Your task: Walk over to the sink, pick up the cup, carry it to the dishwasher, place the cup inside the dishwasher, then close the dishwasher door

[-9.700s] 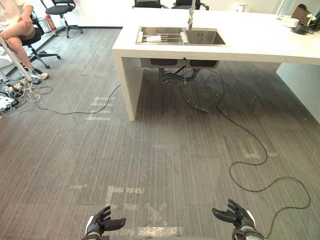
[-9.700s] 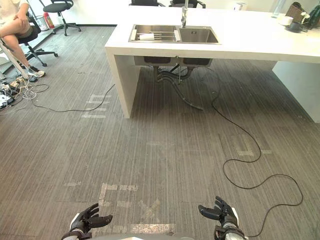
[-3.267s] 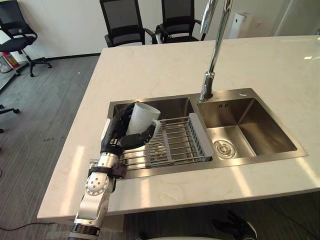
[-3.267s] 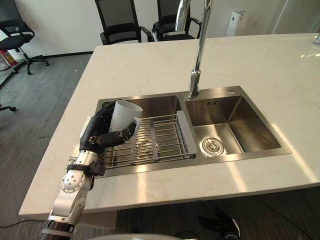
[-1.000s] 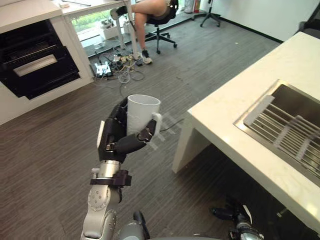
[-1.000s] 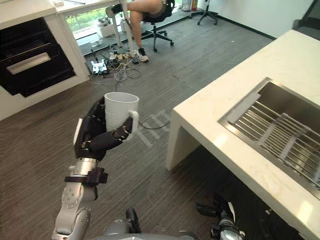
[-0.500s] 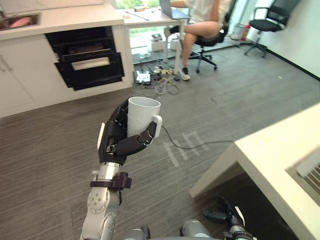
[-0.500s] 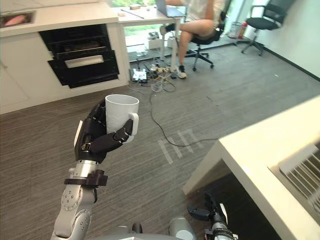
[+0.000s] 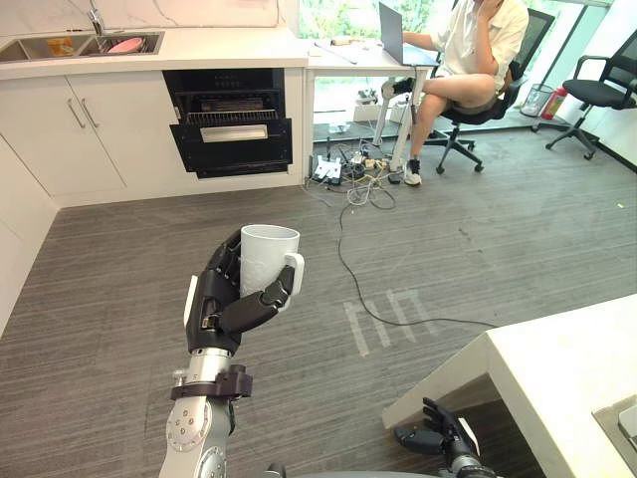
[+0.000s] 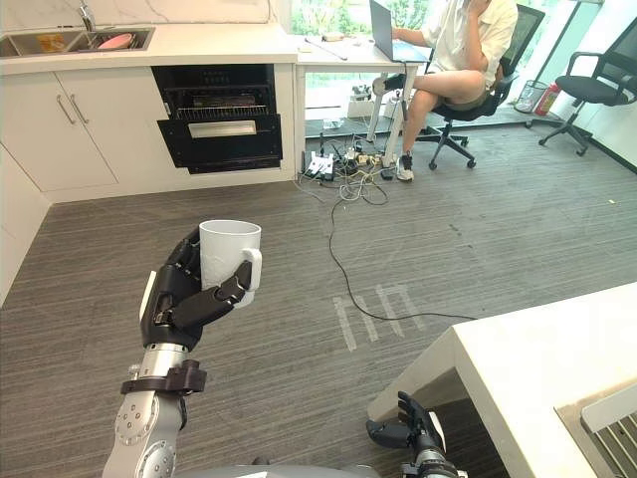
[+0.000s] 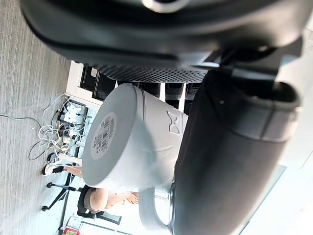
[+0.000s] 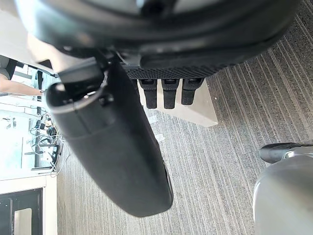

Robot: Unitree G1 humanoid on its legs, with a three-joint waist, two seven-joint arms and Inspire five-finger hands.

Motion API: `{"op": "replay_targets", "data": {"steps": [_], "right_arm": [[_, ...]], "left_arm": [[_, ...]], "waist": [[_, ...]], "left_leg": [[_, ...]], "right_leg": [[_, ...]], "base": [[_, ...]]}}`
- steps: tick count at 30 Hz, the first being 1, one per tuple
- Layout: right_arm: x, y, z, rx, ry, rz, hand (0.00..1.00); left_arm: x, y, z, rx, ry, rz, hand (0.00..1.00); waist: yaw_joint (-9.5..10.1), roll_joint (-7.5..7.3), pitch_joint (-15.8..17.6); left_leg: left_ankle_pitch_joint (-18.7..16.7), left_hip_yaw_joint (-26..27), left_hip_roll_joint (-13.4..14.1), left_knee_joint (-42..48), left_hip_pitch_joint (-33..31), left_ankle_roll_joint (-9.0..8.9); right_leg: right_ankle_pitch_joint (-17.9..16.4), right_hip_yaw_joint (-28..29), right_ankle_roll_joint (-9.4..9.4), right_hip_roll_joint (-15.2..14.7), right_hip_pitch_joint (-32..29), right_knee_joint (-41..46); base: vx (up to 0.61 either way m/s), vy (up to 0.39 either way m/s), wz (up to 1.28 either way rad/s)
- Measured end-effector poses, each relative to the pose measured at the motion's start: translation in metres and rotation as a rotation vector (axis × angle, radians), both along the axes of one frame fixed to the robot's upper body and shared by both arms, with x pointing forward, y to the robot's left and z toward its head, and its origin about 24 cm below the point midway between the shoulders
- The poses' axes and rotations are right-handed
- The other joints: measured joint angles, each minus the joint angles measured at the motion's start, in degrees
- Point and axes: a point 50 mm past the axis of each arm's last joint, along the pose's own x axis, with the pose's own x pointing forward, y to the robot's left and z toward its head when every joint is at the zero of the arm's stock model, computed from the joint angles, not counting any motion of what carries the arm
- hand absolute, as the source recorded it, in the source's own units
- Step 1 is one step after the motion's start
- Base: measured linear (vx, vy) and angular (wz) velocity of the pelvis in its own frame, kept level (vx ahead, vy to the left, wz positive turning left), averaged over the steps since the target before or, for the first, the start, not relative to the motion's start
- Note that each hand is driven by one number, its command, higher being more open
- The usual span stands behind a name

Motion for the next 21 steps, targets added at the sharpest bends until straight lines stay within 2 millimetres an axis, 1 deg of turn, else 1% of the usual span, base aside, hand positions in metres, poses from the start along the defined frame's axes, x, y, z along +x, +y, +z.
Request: {"op": "replay_targets", "data": {"steps": [1, 3, 4, 5, 9, 11, 12, 13, 14, 17, 18, 19, 20, 21], "right_arm": [[-0.001, -0.001, 0.0, -0.002, 0.002, 0.0, 0.9], [-0.005, -0.003, 0.0, -0.007, 0.006, -0.013, 0.9], [-0.014, -0.005, 0.0, -0.011, 0.018, -0.03, 0.9], [-0.015, -0.005, 0.0, -0.011, 0.02, -0.034, 0.9], [-0.024, -0.011, -0.001, -0.015, 0.036, -0.095, 0.9], [-0.024, -0.011, -0.002, -0.003, 0.034, -0.13, 0.9], [-0.021, -0.01, -0.003, 0.009, 0.03, -0.149, 0.9], [-0.016, -0.009, -0.004, 0.016, 0.03, -0.154, 0.9], [-0.013, -0.008, -0.005, 0.018, 0.031, -0.153, 0.9], [-0.002, -0.005, -0.005, 0.026, 0.013, -0.15, 0.9], [0.002, -0.004, -0.004, 0.028, 0.003, -0.15, 0.9], [0.003, -0.003, -0.004, 0.029, 0.001, -0.15, 0.9], [0.004, -0.001, -0.005, 0.034, 0.0, -0.151, 0.9], [0.004, -0.001, -0.005, 0.034, 0.003, -0.151, 0.9]], "left_arm": [[0.0, -0.001, 0.0, -0.003, 0.0, 0.0, 0.3], [0.002, -0.006, 0.0, -0.024, -0.004, -0.006, 0.3], [0.006, -0.013, -0.001, -0.034, -0.002, -0.034, 0.3], [0.007, -0.015, -0.002, -0.035, 0.0, -0.04, 0.3], [0.018, -0.038, -0.011, -0.031, 0.047, -0.138, 0.3], [0.02, -0.045, -0.018, -0.011, 0.082, -0.172, 0.3], [0.021, -0.046, -0.022, 0.003, 0.106, -0.18, 0.3], [0.021, -0.045, -0.027, 0.016, 0.13, -0.182, 0.3], [0.021, -0.044, -0.03, 0.02, 0.149, -0.179, 0.3], [0.02, -0.035, -0.042, 0.035, 0.208, -0.141, 0.3], [0.019, -0.031, -0.045, 0.038, 0.222, -0.124, 0.3], [0.019, -0.03, -0.045, 0.041, 0.225, -0.119, 0.3], [0.019, -0.027, -0.045, 0.051, 0.226, -0.116, 0.3], [0.019, -0.027, -0.045, 0.054, 0.226, -0.115, 0.3]], "waist": [[-0.25, 0.11, 0.0], [-1.58, 0.4, -0.2], [-2.08, 0.6, -0.6], [-2.21, 0.62, -0.6], [-3.18, 1.32, -1.1], [-3.47, 1.33, -1.1], [-3.8, 1.32, -1.0], [-4.16, 1.35, -1.0], [-4.08, 1.39, -1.0], [-3.37, 1.61, -0.7], [-2.72, 1.81, -0.5], [-2.4, 1.9, -0.4], [-2.31, 1.98, -0.2], [-2.34, 1.87, 0.0]], "left_leg": [[-0.1, 0.3, 0.1, 0.0, 0.3, 0.1], [-0.4, 0.4, 0.2, 0.1, 1.2, 0.19], [-0.4, 0.3, 0.3, 0.1, 1.6, 0.08], [-0.4, 0.3, 0.3, 0.1, 1.8, 0.07], [-0.3, -0.3, 0.5, -0.9, 3.4, -0.32], [0.5, -1.1, 0.4, -1.9, 4.0, -0.67], [1.7, -1.4, 0.3, -3.1, 4.2, -0.79], [2.7, -2.8, 0.2, -4.0, 4.1, -0.93], [3.4, -3.8, 0.2, -4.5, 4.1, -0.92], [4.7, -6.6, 0.1, -5.2, 3.7, -1.13], [5.6, -7.7, 0.1, -6.0, 3.6, -1.12], [5.9, -8.4, 0.1, -6.5, 3.3, -1.25], [5.9, -9.5, 0.0, -6.7, 2.0, -1.38], [5.9, -9.4, 0.0, -6.5, 1.0, -1.37]], "right_leg": [[0.1, -0.1, 0.0, 0.0, 0.3, -0.3], [0.3, -0.2, -0.04, -0.1, 1.9, -1.5], [0.4, -0.6, -0.11, -0.3, 2.8, -1.9], [0.4, -0.7, -0.11, -0.3, 3.0, -2.0], [0.4, -1.9, -0.19, -0.3, 5.2, -3.3], [0.3, -3.0, -0.26, -0.3, 6.1, -3.5], [0.2, -4.0, -0.38, -0.4, 6.1, -3.3], [0.2, -5.5, -0.41, -0.6, 6.1, -3.3], [0.2, -6.7, -0.45, -0.6, 6.2, -3.2], [-0.3, -9.5, -0.83, -0.6, 6.4, -2.3], [-0.4, -10.6, -0.9, -0.6, 6.3, -2.0], [-0.7, -11.3, -0.92, -0.6, 6.2, -1.9], [-1.3, -13.9, -0.43, -1.0, 5.9, -1.5], [-1.7, -15.0, -0.76, -1.2, 5.6, -1.5]], "base": [[0.02, -0.013, -0.17], [0.05, -0.01, -0.02], [0.05, -0.002, 0.05], [0.06, -0.012, 0.08], [0.03, -0.037, 0.1], [0.0, -0.056, 0.29], [-0.03, -0.06, 0.5], [-0.03, -0.059, 0.63], [-0.03, -0.045, 0.58], [-0.08, -0.052, 0.56], [-0.09, -0.035, 0.42], [-0.16, -0.046, 0.78], [-0.14, -0.026, 0.84], [-0.15, -0.013, 1.14]]}}
